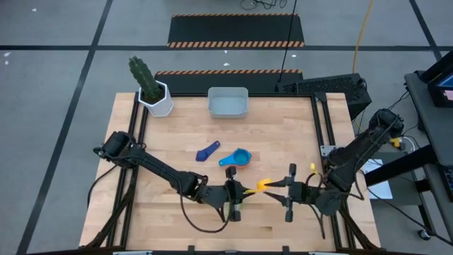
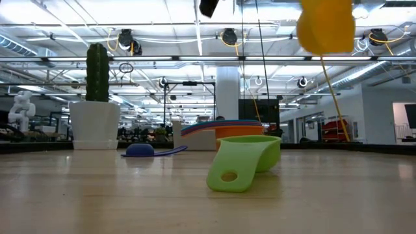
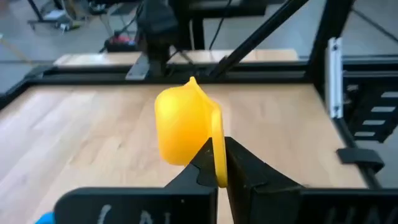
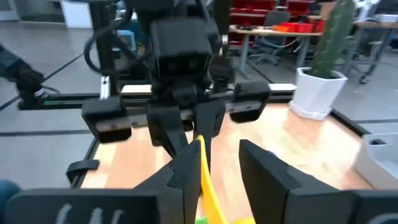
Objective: Nest measuring cups in basket
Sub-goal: Stack the yellow measuring cup on top of the light blue measuring cup
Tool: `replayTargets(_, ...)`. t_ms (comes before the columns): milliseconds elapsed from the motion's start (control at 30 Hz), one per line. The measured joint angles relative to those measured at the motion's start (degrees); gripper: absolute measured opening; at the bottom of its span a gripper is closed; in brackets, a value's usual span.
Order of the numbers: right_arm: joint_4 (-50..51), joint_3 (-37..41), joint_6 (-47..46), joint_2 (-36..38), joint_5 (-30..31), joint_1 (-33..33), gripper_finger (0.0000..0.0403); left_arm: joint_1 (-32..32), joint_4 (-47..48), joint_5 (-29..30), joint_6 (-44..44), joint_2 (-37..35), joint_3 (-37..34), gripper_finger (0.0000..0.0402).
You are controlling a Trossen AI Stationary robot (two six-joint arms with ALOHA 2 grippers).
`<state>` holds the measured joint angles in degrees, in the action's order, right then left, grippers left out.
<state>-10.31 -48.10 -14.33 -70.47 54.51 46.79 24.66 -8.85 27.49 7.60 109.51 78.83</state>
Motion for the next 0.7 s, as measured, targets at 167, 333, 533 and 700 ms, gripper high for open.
replayTargets(167, 2.0, 0.0, -1.5, 1.2, 4.6, 1.9, 0.0127, -0.8, 3.5, 0.1, 1.6, 0.0, 0.0, 0.0007)
replayTargets(333, 7.7, 0.0, -5.0, 2.8, 7.2, 2.4, 0.0142, -0.9, 6.7, 1.0, 2.2, -0.8, 0.0, 0.0012)
replayTargets(533, 13.9, 0.0, -13.2, 3.3, 6.9, 2.5, 0.0159, -0.2, 10.5, 2.4, 3.5, -4.5, 0.0, 0.001)
replayTargets(700, 15.5, 0.0, -14.3, 3.3, 6.9, 2.5, 0.0163, 1.8, 13.9, 8.6, 3.1, -6.7, 0.0, 0.0007)
